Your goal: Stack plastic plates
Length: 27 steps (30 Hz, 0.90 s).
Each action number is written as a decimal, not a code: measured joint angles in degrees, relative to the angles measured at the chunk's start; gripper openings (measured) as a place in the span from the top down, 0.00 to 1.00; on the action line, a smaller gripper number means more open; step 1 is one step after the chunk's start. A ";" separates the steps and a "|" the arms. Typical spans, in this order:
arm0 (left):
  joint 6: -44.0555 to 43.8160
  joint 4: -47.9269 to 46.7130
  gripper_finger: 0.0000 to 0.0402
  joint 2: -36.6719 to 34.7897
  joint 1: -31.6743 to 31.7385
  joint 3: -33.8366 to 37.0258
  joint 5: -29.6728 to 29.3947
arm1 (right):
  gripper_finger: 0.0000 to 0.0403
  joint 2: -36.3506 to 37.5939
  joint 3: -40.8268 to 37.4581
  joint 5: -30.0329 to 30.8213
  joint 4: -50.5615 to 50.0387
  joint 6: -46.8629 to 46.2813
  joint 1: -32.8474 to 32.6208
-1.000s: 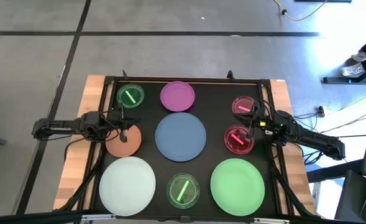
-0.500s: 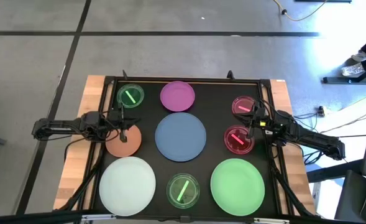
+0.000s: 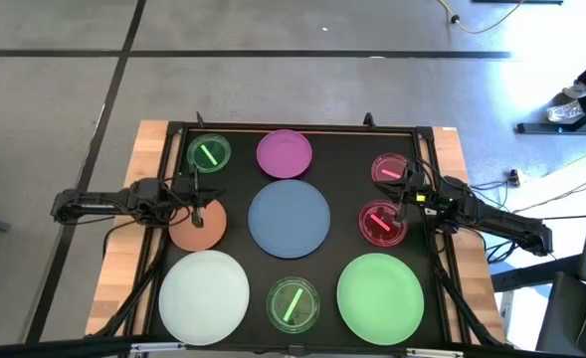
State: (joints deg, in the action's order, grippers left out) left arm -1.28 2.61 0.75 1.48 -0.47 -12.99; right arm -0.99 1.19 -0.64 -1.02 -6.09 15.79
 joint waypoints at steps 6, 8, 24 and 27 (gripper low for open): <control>-0.01 0.00 0.98 0.00 0.00 0.00 0.01 | 0.99 0.02 0.00 0.01 0.01 0.00 0.00; -0.02 0.00 0.98 0.00 0.00 0.00 0.00 | 0.99 0.00 0.00 0.01 0.00 0.00 -0.01; 2.28 1.58 0.98 0.01 -0.02 0.02 0.00 | 0.99 0.02 0.01 0.01 0.02 0.00 -0.01; -0.21 5.32 0.98 -0.02 0.00 0.00 0.36 | 0.99 0.02 -0.02 0.04 0.39 0.00 0.00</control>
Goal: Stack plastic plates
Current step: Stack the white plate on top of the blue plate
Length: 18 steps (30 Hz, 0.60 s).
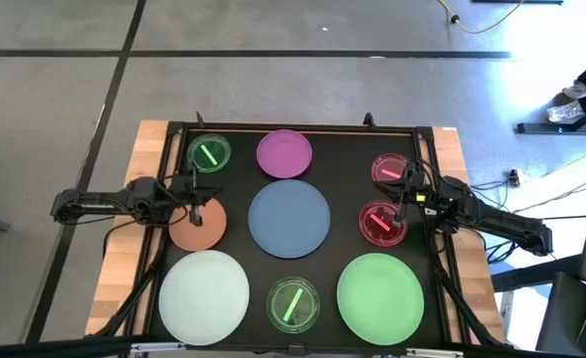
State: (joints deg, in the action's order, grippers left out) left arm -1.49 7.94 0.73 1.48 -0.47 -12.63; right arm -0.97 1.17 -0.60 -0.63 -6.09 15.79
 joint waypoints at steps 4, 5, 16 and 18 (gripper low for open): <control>-3.47 7.24 0.98 0.00 0.00 0.00 0.09 | 0.99 0.00 -0.02 -0.41 0.14 -0.20 -0.02; -2.82 9.03 0.98 0.02 0.00 0.00 0.09 | 0.99 0.00 -0.02 -0.51 0.19 -0.20 0.00; -6.50 17.52 0.98 2.62 -0.04 0.00 0.96 | 0.99 -0.02 -0.05 -4.65 13.01 -1.83 -0.02; -8.12 17.55 0.98 5.45 -0.05 -0.45 1.60 | 0.99 -0.02 -0.06 -5.07 17.84 -1.93 -0.02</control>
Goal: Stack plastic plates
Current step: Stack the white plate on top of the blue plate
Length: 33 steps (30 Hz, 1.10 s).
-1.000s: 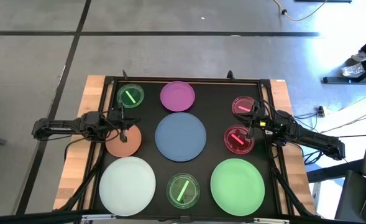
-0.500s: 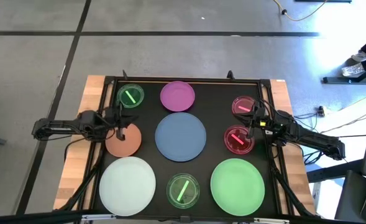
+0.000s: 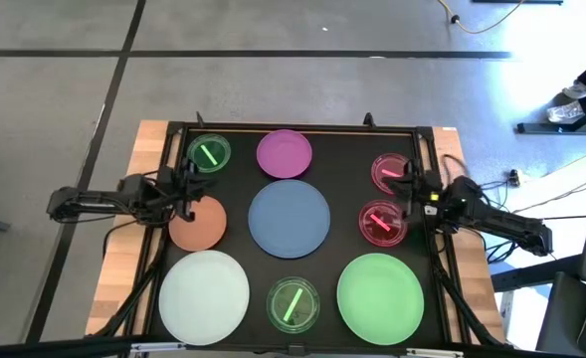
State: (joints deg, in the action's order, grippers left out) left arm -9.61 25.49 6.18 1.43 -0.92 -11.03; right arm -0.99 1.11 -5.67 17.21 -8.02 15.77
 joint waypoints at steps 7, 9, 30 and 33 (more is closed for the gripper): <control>-0.76 -0.70 0.98 14.19 -2.55 -7.20 1.22 | 0.99 -3.32 0.06 -2.95 12.08 -0.53 0.00; -0.74 -2.91 0.99 18.90 -3.94 -10.55 0.44 | 0.99 -5.38 0.06 -3.04 14.12 -0.34 0.00; 1.04 -14.23 1.00 55.13 -16.19 -36.39 -6.94 | 0.99 -22.74 5.75 -7.50 20.48 5.49 -0.04; 1.01 -11.50 0.99 57.65 -15.26 -37.69 -9.69 | 0.99 -24.84 6.72 -7.49 20.40 6.64 -0.04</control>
State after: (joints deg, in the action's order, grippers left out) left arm -8.61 13.99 63.83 -13.83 -38.61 -20.72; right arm -25.83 7.82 -13.16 37.61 -1.38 15.73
